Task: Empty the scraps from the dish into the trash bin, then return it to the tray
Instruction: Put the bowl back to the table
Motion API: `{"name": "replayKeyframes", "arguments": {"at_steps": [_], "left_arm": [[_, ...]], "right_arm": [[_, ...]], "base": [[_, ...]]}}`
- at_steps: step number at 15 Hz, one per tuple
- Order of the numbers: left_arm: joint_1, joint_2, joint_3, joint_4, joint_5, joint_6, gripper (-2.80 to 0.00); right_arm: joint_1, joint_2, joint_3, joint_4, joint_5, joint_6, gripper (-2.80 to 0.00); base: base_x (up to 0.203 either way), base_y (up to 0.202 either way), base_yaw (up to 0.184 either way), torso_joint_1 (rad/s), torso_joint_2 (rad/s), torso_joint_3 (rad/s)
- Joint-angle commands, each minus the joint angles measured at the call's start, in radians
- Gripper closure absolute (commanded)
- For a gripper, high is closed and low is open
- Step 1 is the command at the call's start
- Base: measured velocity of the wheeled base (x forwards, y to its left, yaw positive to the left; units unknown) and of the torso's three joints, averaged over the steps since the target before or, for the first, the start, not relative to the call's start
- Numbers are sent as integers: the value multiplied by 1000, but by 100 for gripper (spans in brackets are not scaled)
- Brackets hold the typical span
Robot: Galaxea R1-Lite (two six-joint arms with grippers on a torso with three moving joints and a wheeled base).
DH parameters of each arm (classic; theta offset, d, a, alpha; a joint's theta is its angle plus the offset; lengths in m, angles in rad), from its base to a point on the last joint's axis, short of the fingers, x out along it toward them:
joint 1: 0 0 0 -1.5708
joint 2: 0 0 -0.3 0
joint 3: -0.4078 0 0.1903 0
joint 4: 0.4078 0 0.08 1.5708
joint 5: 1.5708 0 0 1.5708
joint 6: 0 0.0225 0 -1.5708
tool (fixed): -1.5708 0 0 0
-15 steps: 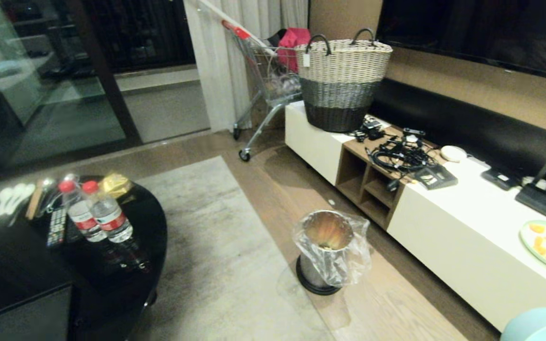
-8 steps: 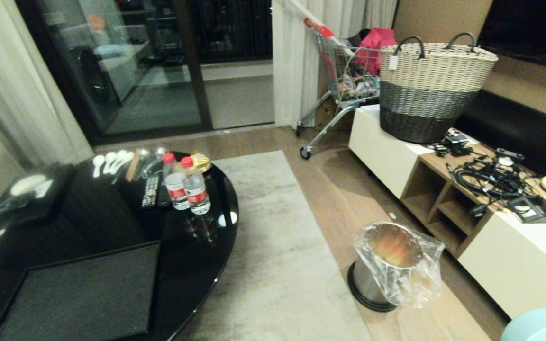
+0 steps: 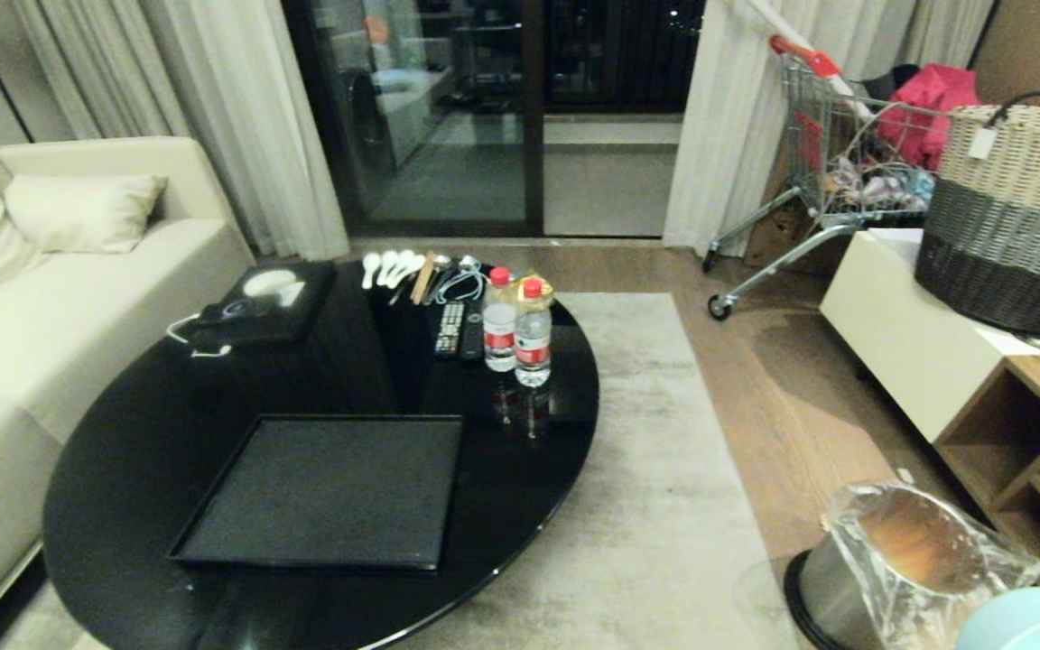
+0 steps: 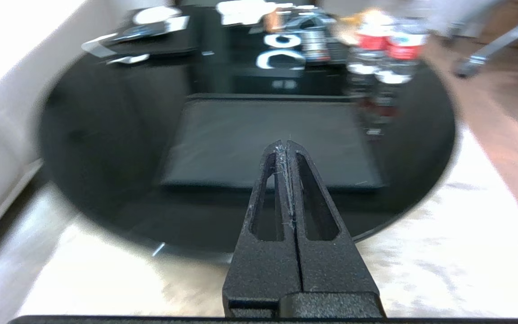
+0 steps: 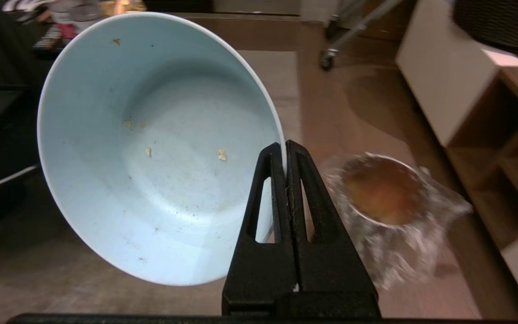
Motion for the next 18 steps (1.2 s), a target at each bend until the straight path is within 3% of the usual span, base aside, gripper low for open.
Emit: {"name": "replayKeyframes", "arguments": {"at_steps": [1, 10, 18], "left_arm": [[0, 0, 0, 0, 1, 0, 0], [0, 0, 0, 0, 1, 0, 0], [0, 0, 0, 0, 1, 0, 0]], "right_arm": [[-1, 1, 0, 0, 0, -1, 0], [0, 2, 0, 0, 2, -6, 0], [-2, 0, 0, 1, 2, -1, 0]], "base": [[0, -10, 165, 2, 7, -2], [0, -9, 160, 2, 3, 2], [1, -1, 8, 0, 0, 0]]}}
